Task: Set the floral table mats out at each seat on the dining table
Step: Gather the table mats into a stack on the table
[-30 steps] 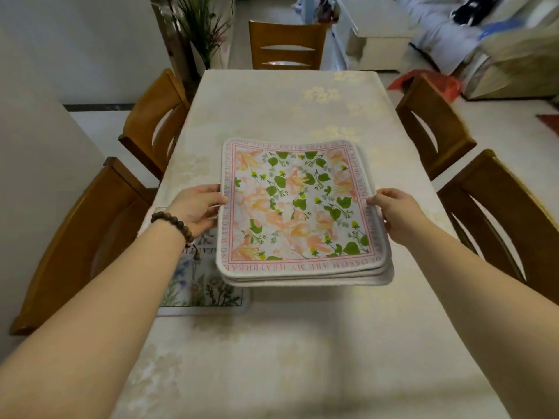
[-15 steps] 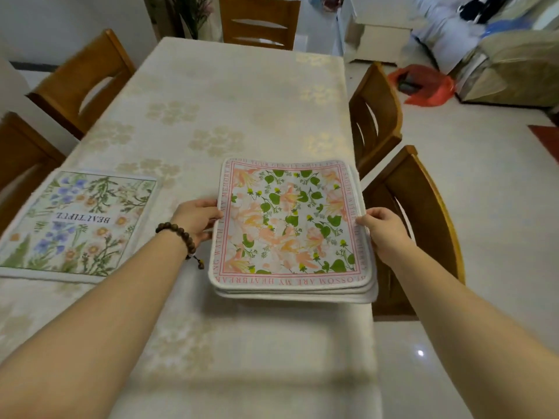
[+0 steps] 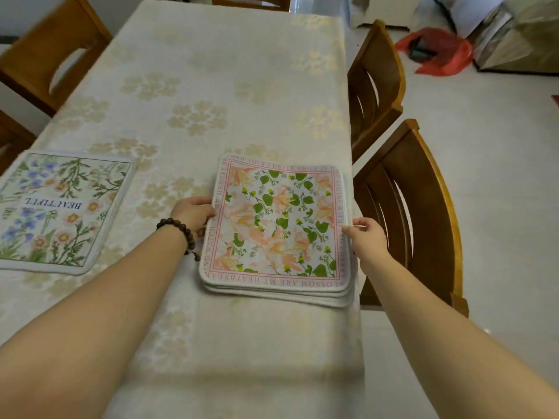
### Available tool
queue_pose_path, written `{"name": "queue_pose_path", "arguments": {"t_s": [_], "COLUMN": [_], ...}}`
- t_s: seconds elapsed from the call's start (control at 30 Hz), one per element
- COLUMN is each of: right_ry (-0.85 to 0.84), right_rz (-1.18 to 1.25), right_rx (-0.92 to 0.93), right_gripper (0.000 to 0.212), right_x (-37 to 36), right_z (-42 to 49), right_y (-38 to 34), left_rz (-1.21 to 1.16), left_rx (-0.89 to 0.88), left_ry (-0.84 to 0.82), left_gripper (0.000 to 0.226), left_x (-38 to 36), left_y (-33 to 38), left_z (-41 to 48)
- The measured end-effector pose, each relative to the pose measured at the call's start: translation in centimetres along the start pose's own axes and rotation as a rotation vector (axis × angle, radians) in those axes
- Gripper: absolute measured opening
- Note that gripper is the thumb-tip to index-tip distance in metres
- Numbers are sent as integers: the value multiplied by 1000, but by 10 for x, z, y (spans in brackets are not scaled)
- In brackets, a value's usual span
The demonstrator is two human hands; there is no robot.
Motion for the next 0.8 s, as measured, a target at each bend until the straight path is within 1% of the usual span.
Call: {"name": "queue_pose_path", "arguments": {"t_s": [0.1, 0.2, 0.3, 0.4, 0.5, 0.6, 0.7, 0.8], "right_ry": [39, 32, 89, 103, 50, 56, 84, 109], "right_rz": [-95, -135, -177, -116, -103, -94, -133, -201], "right_rx": [28, 27, 72, 30, -57, -79, -25, 77], "right_gripper": [27, 33, 39, 37, 32, 28, 26, 30], "right_x": [-5, -8, -6, -5, -3, -1, -1, -3], "right_z": [3, 5, 8, 13, 18, 22, 21, 18], "right_y": [10, 12, 8, 5, 4, 2, 3, 4], "left_rz": [-21, -23, -52, -100, -151, -165, -188, -191], "left_rx": [63, 124, 145, 149, 173, 170, 155, 151], "left_ry": [9, -16, 33, 21, -7, -4, 2, -11], "left_gripper": [28, 27, 17, 11, 12, 13, 11, 12], "left_x": [-4, -6, -7, -6, -2, -1, -2, -3], "left_y": [-7, -10, -6, -3, -4, -6, -6, -3], "left_z": [8, 13, 12, 9, 7, 6, 4, 0]}}
Point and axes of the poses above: each hand's wrist, its own z-axis towards the middle knuckle, its own x-axis out of the back of the hand, y = z × x, the point moved 1 cm from there along z, towards the middle knuckle, and after that the axes turned 8 degrees about x, right-handed, at the moved point
